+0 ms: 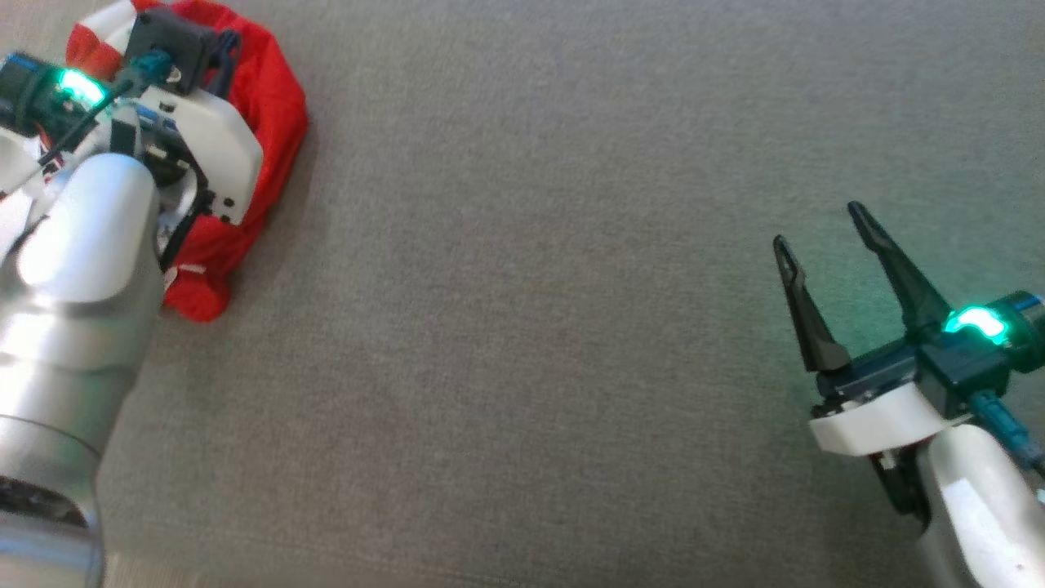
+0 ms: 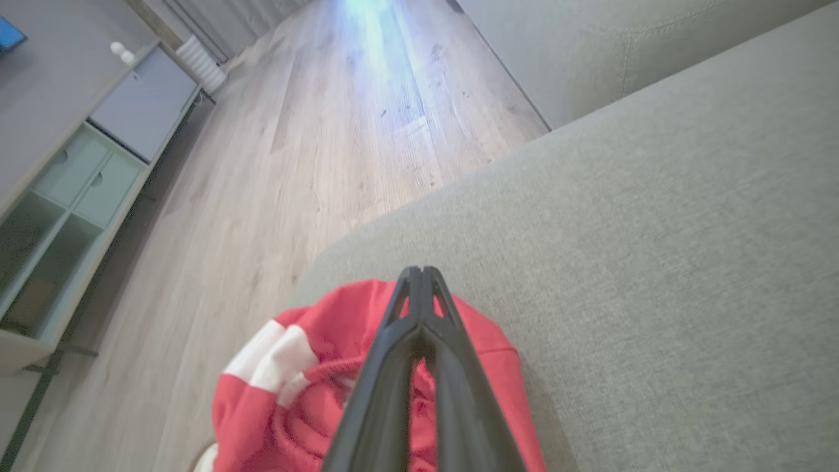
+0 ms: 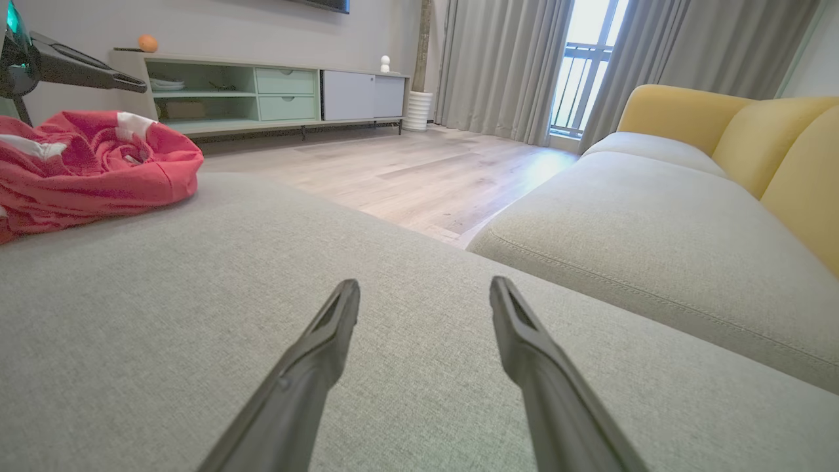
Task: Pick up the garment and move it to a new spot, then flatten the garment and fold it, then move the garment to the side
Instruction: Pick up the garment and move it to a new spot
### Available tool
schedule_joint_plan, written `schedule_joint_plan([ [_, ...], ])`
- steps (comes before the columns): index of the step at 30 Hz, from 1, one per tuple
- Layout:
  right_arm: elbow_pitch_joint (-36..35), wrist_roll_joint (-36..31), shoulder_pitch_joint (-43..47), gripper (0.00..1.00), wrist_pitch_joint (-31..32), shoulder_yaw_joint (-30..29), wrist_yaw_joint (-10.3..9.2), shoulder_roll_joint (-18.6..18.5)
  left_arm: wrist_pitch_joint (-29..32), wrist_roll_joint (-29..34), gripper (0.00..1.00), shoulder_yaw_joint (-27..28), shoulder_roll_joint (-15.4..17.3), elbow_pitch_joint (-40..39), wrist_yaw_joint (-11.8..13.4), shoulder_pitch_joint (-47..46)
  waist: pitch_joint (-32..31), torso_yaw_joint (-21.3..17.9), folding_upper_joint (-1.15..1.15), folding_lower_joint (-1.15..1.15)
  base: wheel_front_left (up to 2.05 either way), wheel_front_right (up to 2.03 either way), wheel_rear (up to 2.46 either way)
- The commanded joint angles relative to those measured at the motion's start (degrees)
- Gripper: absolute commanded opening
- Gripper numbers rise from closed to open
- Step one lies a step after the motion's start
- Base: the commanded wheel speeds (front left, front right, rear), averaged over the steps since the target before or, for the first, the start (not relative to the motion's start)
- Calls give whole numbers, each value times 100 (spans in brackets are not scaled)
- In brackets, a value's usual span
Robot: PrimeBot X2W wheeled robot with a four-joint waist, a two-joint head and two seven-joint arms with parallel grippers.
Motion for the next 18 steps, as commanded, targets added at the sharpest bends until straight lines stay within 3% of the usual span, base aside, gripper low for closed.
schedule_joint_plan([
  [1,-129,36,-26,100,-60,116,44,38,-62,-73,0,81,401,-190,10,-327,-231,-164,0,1,0,0,0],
  [9,-29,53,137,100,-60,70,44,411,88,-604,0,-563,922,-612,10,-616,-707,-514,0,1,0,0,0],
  [14,-36,30,261,100,-60,-25,44,437,379,-792,0,-594,1126,-540,76,-562,-682,-537,0,1,0,0,0],
  [15,-45,25,274,100,-60,-35,44,424,389,-806,100,-581,1144,-521,128,-527,-648,-524,0,1,0,0,0],
  [18,-70,7,289,100,-60,-70,44,332,658,-899,100,-575,1166,-364,219,-357,-491,-443,0,1,0,0,0],
])
